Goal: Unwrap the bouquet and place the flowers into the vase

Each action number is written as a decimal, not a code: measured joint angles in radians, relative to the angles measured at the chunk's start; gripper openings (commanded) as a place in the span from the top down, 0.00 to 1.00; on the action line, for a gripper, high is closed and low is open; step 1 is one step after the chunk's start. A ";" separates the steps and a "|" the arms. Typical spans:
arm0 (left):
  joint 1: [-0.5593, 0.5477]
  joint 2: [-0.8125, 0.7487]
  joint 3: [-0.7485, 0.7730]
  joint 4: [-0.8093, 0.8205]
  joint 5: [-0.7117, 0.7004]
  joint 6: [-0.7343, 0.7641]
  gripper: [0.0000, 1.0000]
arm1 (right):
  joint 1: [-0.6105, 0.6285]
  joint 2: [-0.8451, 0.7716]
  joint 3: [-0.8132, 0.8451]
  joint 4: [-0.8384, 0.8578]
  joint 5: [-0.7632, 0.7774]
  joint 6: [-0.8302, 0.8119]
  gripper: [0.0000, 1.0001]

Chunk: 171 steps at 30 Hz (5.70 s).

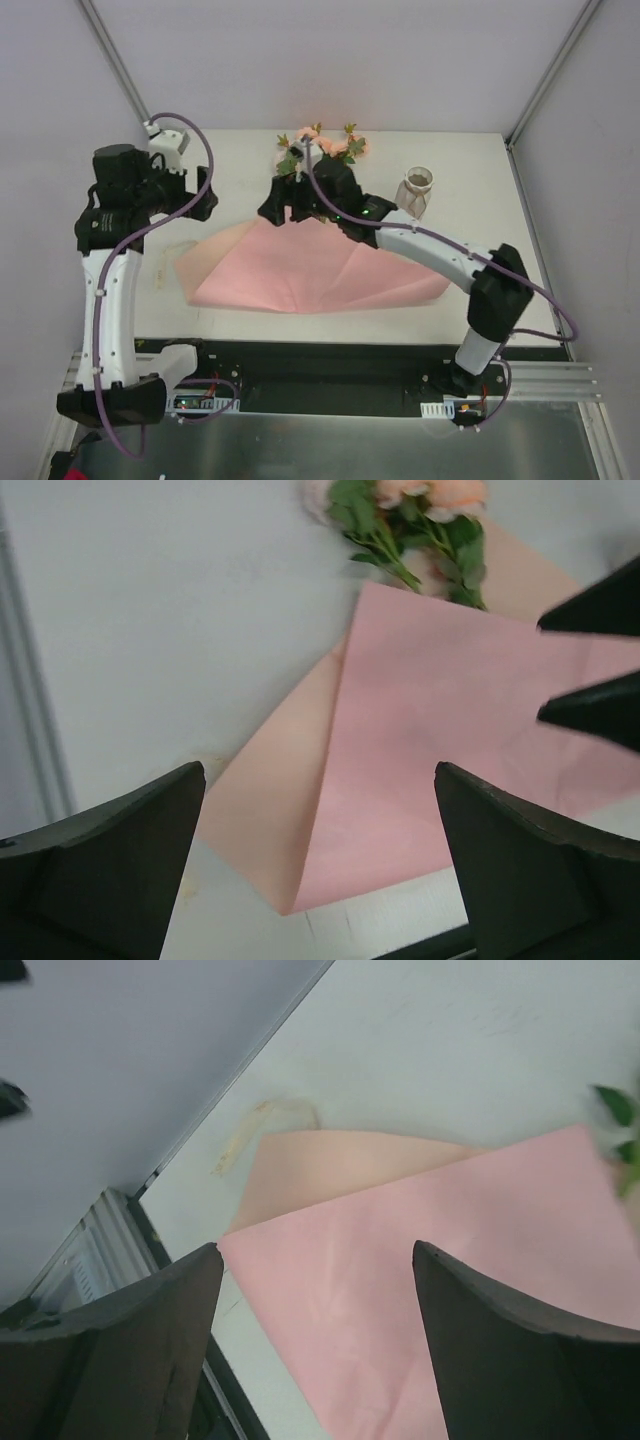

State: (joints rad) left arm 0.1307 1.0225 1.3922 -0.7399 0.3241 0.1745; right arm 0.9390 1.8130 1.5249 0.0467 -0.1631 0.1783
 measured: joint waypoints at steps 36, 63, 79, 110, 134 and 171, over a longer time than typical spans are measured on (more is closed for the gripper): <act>-0.221 1.031 0.180 -0.032 0.222 0.127 0.23 | -0.127 -0.515 -0.491 -0.075 0.227 -0.116 0.33; -0.221 0.959 0.097 -0.019 0.278 0.178 0.87 | -0.100 -0.515 -0.492 -0.059 0.227 -0.119 0.36; -0.271 0.665 -0.007 -0.040 0.381 0.188 1.00 | -0.102 -0.516 -0.410 -0.133 0.282 -0.169 0.38; -0.354 -0.561 -0.291 -0.603 0.739 1.099 0.01 | 0.056 -0.394 -0.392 -0.276 0.321 -0.160 0.43; -0.352 0.130 0.026 -0.206 0.290 0.040 0.08 | -0.105 0.253 0.333 -0.410 0.247 -0.259 0.46; -0.292 0.174 -0.268 -0.040 0.062 0.022 0.07 | -0.173 0.651 0.616 -0.601 0.280 -0.228 0.90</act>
State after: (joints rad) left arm -0.1616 1.1965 1.1244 -0.7799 0.3859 0.1967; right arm 0.7658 2.4641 2.1410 -0.5541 0.1173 -0.0498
